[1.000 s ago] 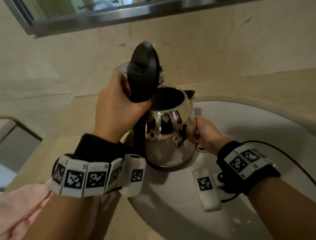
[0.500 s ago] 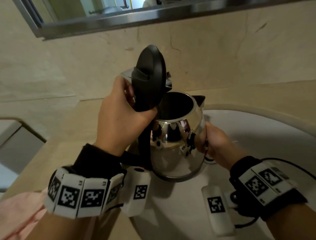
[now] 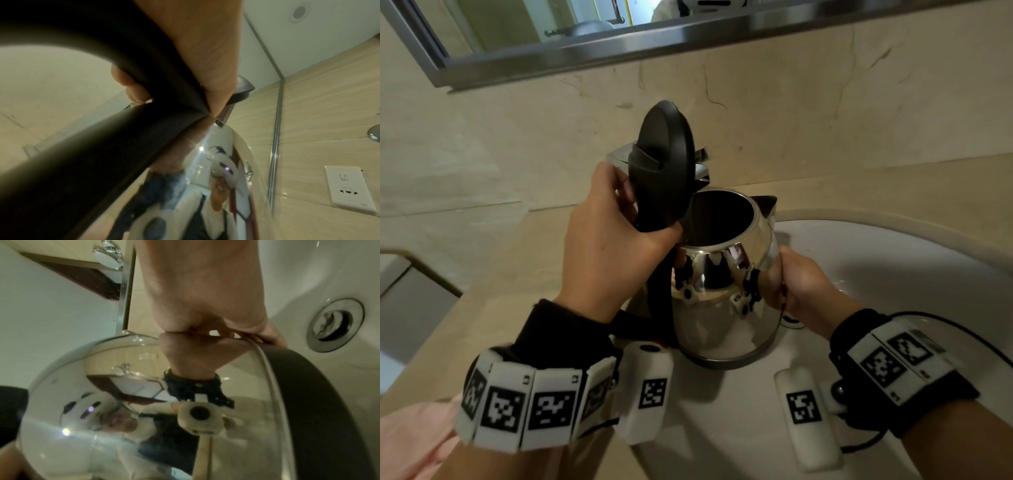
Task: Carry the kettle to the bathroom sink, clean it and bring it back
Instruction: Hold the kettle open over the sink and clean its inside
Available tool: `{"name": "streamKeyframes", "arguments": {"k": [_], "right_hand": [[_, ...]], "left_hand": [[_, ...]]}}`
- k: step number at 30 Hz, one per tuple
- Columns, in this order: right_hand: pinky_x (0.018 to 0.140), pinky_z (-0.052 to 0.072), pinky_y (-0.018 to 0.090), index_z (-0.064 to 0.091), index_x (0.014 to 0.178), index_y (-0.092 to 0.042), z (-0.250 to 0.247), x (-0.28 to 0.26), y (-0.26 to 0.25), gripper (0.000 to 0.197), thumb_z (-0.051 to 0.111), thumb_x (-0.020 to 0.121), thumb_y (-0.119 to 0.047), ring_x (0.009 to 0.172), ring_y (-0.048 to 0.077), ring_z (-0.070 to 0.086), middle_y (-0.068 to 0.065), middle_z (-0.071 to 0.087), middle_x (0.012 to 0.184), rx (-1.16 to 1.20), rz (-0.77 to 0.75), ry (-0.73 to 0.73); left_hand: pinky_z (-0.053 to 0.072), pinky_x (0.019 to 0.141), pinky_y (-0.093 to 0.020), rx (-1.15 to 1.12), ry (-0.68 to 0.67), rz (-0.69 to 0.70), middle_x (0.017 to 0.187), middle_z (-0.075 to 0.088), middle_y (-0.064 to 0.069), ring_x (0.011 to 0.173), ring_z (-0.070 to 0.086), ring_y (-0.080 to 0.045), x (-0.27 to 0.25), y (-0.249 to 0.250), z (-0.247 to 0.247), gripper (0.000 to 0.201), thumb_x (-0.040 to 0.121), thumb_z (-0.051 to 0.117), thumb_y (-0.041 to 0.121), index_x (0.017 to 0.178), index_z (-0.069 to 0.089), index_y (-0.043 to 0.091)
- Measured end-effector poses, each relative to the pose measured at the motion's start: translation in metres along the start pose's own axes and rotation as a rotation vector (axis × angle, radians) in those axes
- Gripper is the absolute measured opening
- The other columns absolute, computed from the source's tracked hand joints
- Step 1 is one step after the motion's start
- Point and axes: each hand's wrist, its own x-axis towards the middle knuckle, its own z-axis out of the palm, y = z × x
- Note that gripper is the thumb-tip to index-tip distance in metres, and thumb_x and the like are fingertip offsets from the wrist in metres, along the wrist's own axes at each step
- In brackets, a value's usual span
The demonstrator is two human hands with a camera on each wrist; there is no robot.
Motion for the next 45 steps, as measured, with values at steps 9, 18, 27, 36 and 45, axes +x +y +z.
{"name": "streamKeyframes", "arguments": {"k": [9, 18, 27, 36, 45], "right_hand": [[0.057, 0.031, 0.030, 0.032, 0.053, -0.013, 0.004, 0.008, 0.006, 0.016, 0.031, 0.062, 0.000, 0.057, 0.026, 0.036, 0.008, 0.034, 0.058, 0.136, 0.020, -0.042], [0.074, 0.038, 0.024, 0.059, 0.073, -0.020, 0.004, 0.022, 0.015, 0.027, 0.044, 0.086, -0.039, 0.067, 0.020, 0.046, 0.010, 0.044, 0.075, 0.295, 0.041, -0.112], [0.063, 0.035, 0.021, 0.051, 0.062, -0.018, 0.003, 0.030, 0.019, 0.045, 0.033, 0.098, -0.040, 0.045, 0.012, 0.045, -0.003, 0.045, 0.039, 0.351, 0.036, -0.171], [0.062, 0.035, 0.020, 0.051, 0.064, -0.026, 0.003, 0.043, 0.025, 0.031, 0.034, 0.084, -0.043, 0.057, 0.013, 0.042, -0.003, 0.043, 0.071, 0.356, 0.156, -0.132], [0.057, 0.035, 0.019, 0.046, 0.064, -0.028, 0.004, 0.050, 0.028, 0.025, 0.034, 0.082, -0.040, 0.056, 0.013, 0.039, -0.002, 0.039, 0.070, 0.372, 0.176, -0.104]], "left_hand": [[0.040, 0.054, -0.007, -0.005, -0.013, 0.028, 0.073, 0.050, 0.019, 0.066, 0.053, 0.011, 0.001, 0.001, 0.001, 0.047, 0.072, 0.076, 0.028, 0.094, 0.035, 0.024], [0.044, 0.054, -0.017, 0.010, -0.007, 0.029, 0.073, 0.053, 0.010, 0.064, 0.054, 0.002, 0.001, 0.000, 0.001, 0.045, 0.071, 0.076, 0.029, 0.088, 0.035, 0.021], [0.038, 0.055, -0.004, 0.011, -0.029, 0.040, 0.073, 0.047, 0.018, 0.067, 0.050, 0.016, 0.000, 0.001, 0.001, 0.045, 0.071, 0.075, 0.020, 0.096, 0.037, 0.020], [0.039, 0.057, -0.003, 0.008, -0.036, 0.049, 0.074, 0.048, 0.020, 0.071, 0.051, 0.020, -0.001, -0.001, 0.002, 0.049, 0.072, 0.075, 0.020, 0.110, 0.047, 0.007], [0.040, 0.055, -0.007, 0.021, -0.034, 0.024, 0.074, 0.049, 0.018, 0.067, 0.052, 0.013, -0.001, 0.001, 0.001, 0.046, 0.071, 0.074, 0.018, 0.098, 0.038, 0.021]]}}
